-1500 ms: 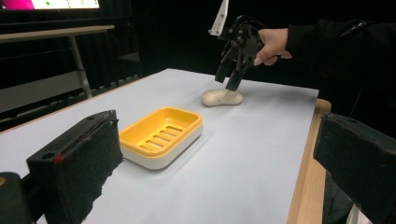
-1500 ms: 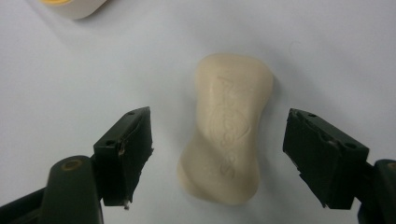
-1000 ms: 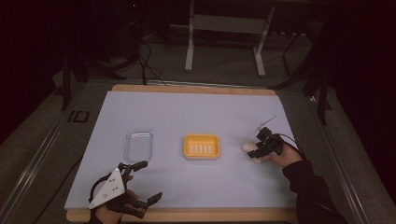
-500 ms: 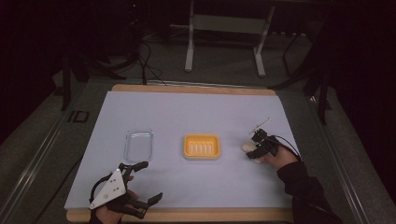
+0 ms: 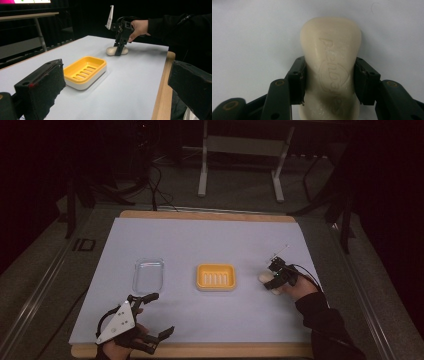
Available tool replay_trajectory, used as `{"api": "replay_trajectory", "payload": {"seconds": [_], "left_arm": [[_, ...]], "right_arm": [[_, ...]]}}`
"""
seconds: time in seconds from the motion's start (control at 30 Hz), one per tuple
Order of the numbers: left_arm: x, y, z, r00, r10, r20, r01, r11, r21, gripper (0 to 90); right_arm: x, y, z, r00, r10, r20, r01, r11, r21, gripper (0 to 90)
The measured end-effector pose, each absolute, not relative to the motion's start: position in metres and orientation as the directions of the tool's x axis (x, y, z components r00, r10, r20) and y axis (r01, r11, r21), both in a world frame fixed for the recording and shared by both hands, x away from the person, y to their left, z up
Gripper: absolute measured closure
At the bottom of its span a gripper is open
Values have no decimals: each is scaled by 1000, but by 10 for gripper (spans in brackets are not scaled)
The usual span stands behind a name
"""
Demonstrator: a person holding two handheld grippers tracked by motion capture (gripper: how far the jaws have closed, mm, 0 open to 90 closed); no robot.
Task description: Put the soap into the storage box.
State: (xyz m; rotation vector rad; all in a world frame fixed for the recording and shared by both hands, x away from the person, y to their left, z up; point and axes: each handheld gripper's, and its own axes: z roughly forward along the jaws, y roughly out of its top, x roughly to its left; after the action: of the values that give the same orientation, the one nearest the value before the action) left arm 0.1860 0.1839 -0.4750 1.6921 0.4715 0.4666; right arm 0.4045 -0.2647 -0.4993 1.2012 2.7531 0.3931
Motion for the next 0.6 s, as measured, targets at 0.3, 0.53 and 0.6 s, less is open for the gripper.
{"api": "replay_trajectory", "payload": {"seconds": [0.3, 0.53, 0.6], "left_arm": [[186, 184, -475, 834, 550, 46, 52, -160, 986, 11], [186, 184, -475, 833, 551, 46, 52, -160, 986, 11], [186, 184, -475, 833, 551, 47, 52, -162, 985, 11]], "right_arm": [[405, -267, -490, -690, 724, -3, 692, 660, 293, 499], [405, -270, -476, -717, 698, -2, 655, 674, 342, 498], [404, -270, -473, -728, 685, -10, 640, 685, 347, 498]]}}
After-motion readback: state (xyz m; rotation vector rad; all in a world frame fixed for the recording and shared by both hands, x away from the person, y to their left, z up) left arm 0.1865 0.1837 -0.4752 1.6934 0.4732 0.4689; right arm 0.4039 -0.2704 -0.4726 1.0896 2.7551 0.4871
